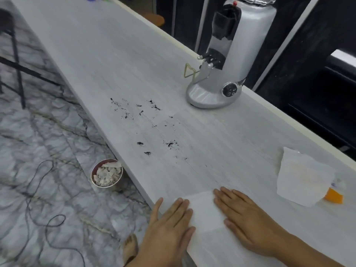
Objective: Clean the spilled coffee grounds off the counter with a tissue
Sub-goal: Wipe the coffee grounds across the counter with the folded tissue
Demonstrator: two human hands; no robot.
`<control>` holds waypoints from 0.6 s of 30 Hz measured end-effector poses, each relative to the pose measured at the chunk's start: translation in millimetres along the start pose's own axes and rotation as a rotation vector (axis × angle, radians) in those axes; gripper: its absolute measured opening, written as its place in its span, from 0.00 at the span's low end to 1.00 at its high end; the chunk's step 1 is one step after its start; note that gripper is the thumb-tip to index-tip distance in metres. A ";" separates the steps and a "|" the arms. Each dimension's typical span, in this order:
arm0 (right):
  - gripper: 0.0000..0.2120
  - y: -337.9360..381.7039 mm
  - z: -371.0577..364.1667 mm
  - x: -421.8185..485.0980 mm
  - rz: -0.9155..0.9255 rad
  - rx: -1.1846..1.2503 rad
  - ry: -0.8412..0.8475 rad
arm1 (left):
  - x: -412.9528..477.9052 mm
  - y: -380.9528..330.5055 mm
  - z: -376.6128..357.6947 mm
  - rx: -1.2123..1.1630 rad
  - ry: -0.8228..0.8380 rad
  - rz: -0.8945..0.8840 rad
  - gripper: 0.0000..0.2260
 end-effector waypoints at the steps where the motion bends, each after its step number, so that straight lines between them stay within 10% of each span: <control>1: 0.27 -7.8 0.5 2.7 0.027 -0.008 -0.007 | 2.7 -4.7 -0.3 -0.021 -0.009 0.050 0.15; 18: 0.26 -76.3 -17.3 2.1 0.401 -0.058 -0.086 | 5.8 -65.6 -27.4 0.121 0.095 0.323 0.22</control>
Point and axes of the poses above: each hand's wrist, its own x-axis towards the middle knuckle, its own z-axis out of the back of the hand, y = z × x, the point moved 2 cm from there along x, towards the middle knuckle, and after that the axes turned 3 degrees about -z, right-handed, at the moved point
